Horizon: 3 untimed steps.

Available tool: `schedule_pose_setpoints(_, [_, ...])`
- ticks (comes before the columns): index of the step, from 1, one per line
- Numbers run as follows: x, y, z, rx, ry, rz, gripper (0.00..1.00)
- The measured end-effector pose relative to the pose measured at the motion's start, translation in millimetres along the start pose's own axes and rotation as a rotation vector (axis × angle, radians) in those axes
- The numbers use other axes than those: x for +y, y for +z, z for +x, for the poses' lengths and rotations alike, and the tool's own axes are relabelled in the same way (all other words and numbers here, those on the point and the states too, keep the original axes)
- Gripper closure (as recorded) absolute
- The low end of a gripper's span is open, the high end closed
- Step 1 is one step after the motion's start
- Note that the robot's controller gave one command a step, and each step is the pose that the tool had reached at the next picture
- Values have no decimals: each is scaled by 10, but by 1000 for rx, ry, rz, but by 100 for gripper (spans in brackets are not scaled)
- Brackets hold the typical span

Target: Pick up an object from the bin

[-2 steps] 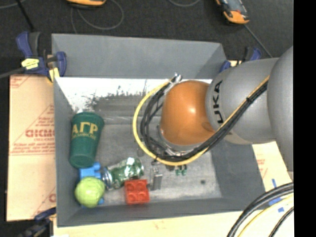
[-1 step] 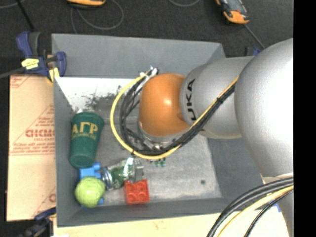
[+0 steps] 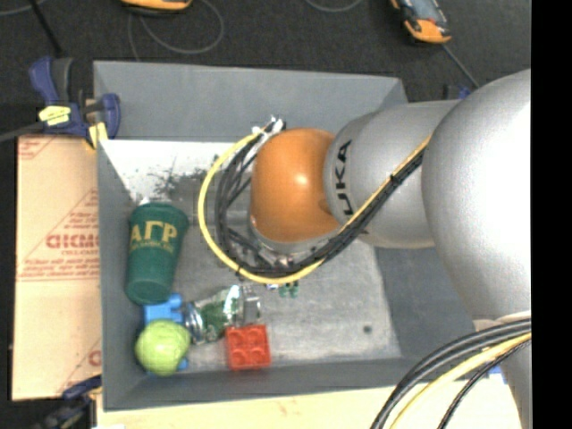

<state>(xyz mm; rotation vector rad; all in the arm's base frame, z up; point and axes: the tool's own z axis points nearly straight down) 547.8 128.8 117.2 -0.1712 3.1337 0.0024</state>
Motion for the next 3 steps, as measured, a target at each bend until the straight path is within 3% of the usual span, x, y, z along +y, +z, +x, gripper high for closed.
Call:
schedule_pose_setpoints(1, [51, 351, 85, 4, -24, 0, 0])
schedule_pose_setpoints(2, [79, 439, 59, 1, -192, -1, 100])
schedule_pose_setpoints(3, [79, 439, 59, 1, -191, -1, 100])
